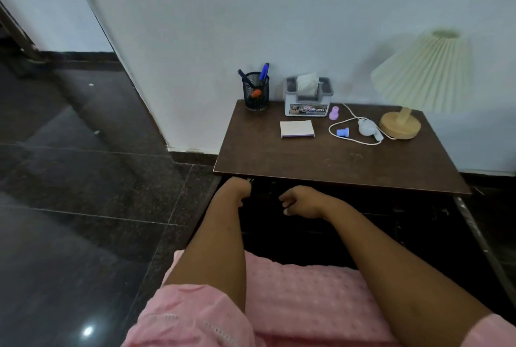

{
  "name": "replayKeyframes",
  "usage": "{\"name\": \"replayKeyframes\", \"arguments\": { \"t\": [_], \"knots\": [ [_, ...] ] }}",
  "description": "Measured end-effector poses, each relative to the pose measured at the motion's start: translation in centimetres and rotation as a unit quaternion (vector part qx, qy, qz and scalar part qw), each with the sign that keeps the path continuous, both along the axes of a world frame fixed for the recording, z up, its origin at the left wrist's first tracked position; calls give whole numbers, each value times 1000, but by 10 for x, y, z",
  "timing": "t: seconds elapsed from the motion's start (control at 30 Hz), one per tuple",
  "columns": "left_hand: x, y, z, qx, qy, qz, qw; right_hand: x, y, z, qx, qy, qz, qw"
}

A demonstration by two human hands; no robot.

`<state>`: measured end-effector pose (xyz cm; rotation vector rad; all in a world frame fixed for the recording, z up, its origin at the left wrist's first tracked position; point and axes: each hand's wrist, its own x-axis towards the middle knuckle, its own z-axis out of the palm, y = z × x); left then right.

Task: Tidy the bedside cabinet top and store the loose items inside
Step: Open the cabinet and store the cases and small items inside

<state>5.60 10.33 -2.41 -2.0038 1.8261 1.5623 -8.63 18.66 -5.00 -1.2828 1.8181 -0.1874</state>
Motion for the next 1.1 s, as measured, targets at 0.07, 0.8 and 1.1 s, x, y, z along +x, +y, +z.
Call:
{"name": "replayKeyframes", "arguments": {
  "t": [0.07, 0.8, 1.1],
  "knots": [
    [-8, 3, 4, -20, 24, -6, 999, -9, 8, 10, -19, 1, -12, 1000],
    [-128, -64, -54, -130, 192, 11, 973, -106, -95, -27, -211, 101, -208, 950],
    [-149, -78, -62, -126, 165, 11, 978, -113, -108, -37, -247, -1, -301, 921]
  ]
}}
